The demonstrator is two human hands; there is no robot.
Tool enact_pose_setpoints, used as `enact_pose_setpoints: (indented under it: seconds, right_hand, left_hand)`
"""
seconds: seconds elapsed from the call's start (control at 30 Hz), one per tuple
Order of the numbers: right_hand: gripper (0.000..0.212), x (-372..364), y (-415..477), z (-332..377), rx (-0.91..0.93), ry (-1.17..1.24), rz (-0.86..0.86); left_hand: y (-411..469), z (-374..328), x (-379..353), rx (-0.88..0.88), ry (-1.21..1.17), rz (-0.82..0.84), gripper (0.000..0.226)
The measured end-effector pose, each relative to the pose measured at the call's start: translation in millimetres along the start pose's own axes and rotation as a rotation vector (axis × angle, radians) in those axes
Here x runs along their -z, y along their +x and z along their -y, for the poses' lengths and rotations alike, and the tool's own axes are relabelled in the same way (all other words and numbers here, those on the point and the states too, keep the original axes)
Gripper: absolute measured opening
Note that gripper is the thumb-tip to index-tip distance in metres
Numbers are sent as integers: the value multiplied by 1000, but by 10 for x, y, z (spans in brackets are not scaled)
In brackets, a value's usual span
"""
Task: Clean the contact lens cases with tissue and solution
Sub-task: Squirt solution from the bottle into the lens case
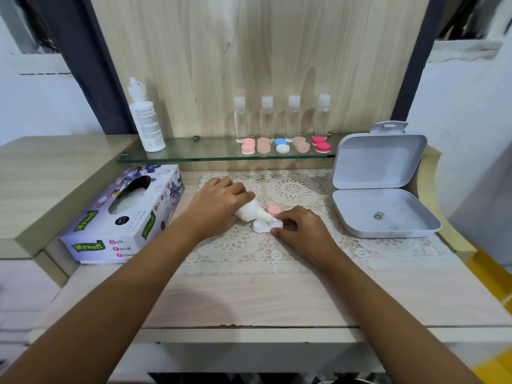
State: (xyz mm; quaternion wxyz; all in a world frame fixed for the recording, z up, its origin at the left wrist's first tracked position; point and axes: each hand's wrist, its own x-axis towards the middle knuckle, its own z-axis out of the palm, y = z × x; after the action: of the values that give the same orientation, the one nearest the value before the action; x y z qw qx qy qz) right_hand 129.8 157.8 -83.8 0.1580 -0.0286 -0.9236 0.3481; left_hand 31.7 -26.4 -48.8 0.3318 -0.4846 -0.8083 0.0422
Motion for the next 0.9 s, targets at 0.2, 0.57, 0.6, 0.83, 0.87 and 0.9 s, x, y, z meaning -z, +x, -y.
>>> enact_pose_setpoints:
  seconds: [0.2, 0.57, 0.6, 0.83, 0.87, 0.9]
  right_hand:
    - [21, 6, -4, 11, 2, -2, -4]
    - [23, 5, 0, 3, 11, -9, -2]
    - [24, 4, 3, 4, 11, -11, -2]
    - [22, 2, -1, -4, 2, -2, -3]
    - [22, 5, 0, -2, 1, -4, -1]
    - [23, 8, 3, 0, 0, -8, 2]
  left_hand:
    - [6, -6, 18, -20, 22, -6, 52]
    - [15, -7, 17, -15, 37, 12, 51]
    - [17, -6, 18, -15, 38, 15, 51]
    - [34, -10, 40, -15, 34, 28, 49]
    - [33, -14, 42, -16, 32, 30, 49]
    - [33, -15, 46, -17, 29, 30, 49]
